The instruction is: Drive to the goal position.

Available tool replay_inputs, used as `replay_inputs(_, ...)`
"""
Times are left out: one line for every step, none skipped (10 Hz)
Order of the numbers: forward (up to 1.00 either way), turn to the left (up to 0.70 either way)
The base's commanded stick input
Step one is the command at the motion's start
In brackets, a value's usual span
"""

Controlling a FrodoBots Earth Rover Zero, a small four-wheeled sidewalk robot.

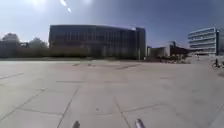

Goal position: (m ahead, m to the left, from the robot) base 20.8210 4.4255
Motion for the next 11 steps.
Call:
replay_inputs(1.00, 0.00)
replay_inputs(1.00, 0.00)
replay_inputs(1.00, 0.00)
replay_inputs(1.00, 0.00)
replay_inputs(1.00, 0.00)
replay_inputs(1.00, 0.02)
replay_inputs(1.00, 0.10)
replay_inputs(1.00, 0.18)
replay_inputs(1.00, 0.17)
replay_inputs(1.00, 0.00)
replay_inputs(1.00, 0.00)
